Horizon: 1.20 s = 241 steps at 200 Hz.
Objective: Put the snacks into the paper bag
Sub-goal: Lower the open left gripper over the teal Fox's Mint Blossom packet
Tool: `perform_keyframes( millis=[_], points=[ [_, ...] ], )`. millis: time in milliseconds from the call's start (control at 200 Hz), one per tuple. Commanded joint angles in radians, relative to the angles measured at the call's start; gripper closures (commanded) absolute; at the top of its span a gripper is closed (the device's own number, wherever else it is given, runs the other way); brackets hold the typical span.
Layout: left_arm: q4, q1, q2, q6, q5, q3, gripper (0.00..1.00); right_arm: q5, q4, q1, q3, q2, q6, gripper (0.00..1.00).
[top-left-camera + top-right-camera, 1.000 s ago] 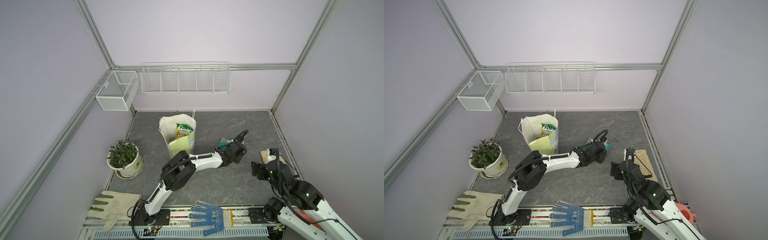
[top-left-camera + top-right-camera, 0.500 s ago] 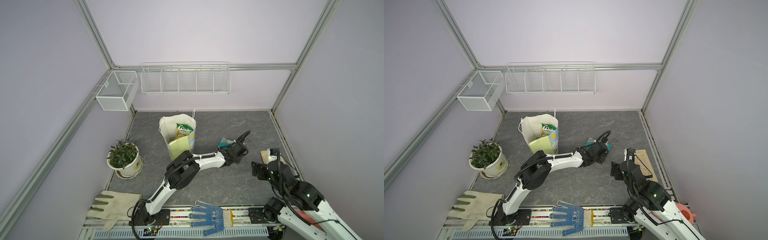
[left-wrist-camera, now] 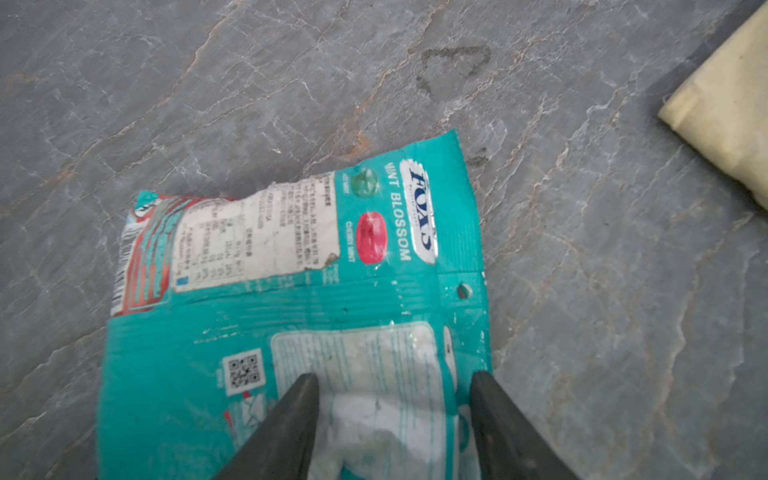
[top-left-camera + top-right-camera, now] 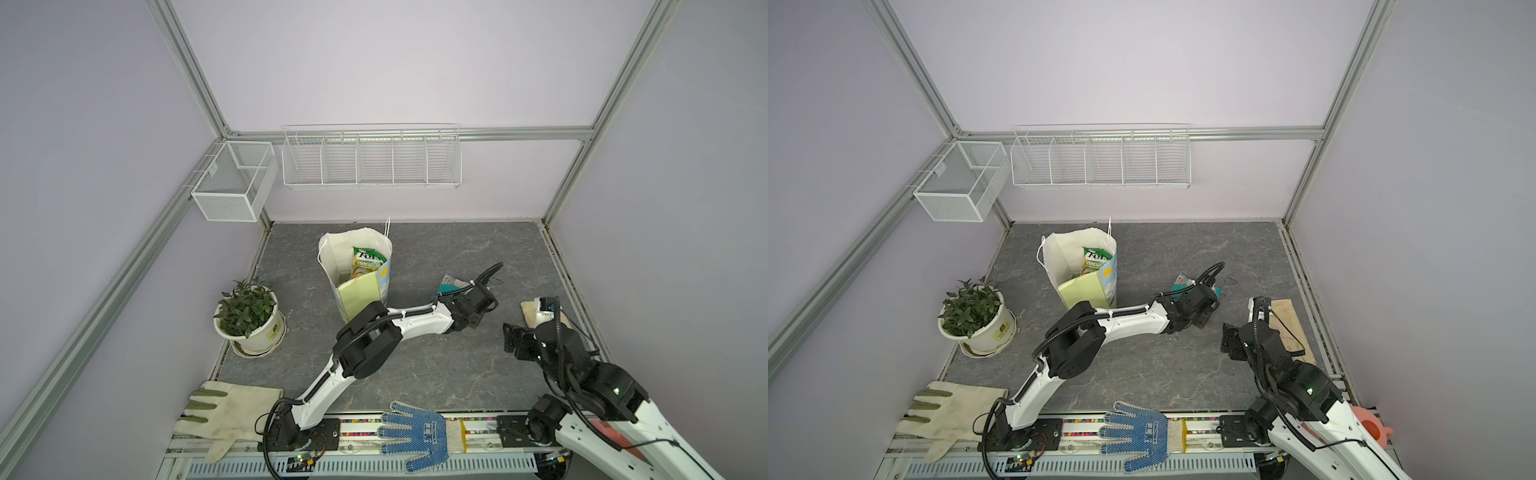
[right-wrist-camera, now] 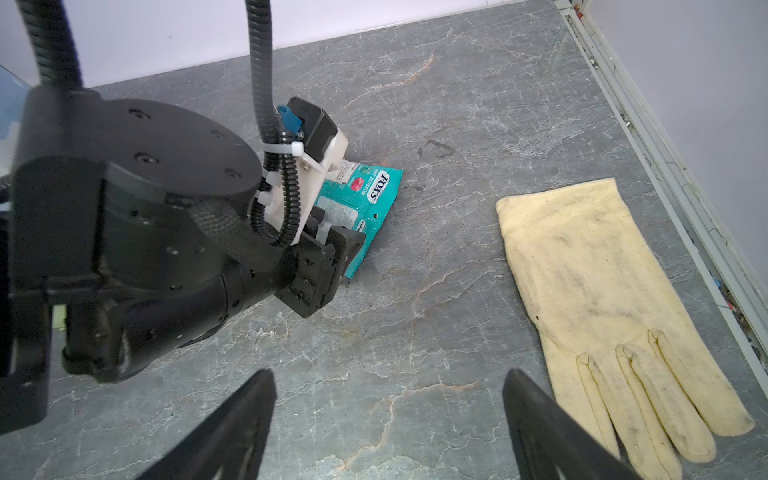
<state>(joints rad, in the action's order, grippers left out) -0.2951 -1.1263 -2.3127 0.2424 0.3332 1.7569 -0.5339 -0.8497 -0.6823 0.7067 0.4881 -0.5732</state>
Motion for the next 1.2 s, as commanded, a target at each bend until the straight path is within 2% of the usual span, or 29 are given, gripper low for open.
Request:
perform_keyframes(
  millis=[0, 255, 535, 615, 775, 1200],
  points=[
    [-0.075, -0.006, -0.031, 0.023, 0.002, 0.018, 0.4, -0.003, -0.003, 0.005, -0.016, -0.002, -0.014, 0.11],
    [-0.104, -0.054, -0.063, 0.02, 0.13, 0.045, 0.38, -0.005, -0.005, 0.005, -0.019, -0.005, -0.015, 0.12],
    [-0.185, -0.061, -0.119, 0.024, 0.171, 0.12, 0.41, -0.006, -0.006, 0.004, -0.018, -0.004, -0.018, 0.12],
    [-0.184, -0.062, -0.122, 0.023, 0.18, 0.119, 0.47, -0.008, -0.011, 0.004, -0.018, -0.009, -0.02, 0.12],
    [-0.183, -0.061, -0.12, 0.018, 0.2, 0.111, 0.67, -0.01, -0.011, 0.004, -0.018, -0.016, -0.023, 0.12],
    [-0.155, -0.063, -0.07, -0.003, 0.213, 0.069, 0.86, -0.006, -0.02, 0.006, -0.012, -0.019, -0.028, 0.12]
  ],
)
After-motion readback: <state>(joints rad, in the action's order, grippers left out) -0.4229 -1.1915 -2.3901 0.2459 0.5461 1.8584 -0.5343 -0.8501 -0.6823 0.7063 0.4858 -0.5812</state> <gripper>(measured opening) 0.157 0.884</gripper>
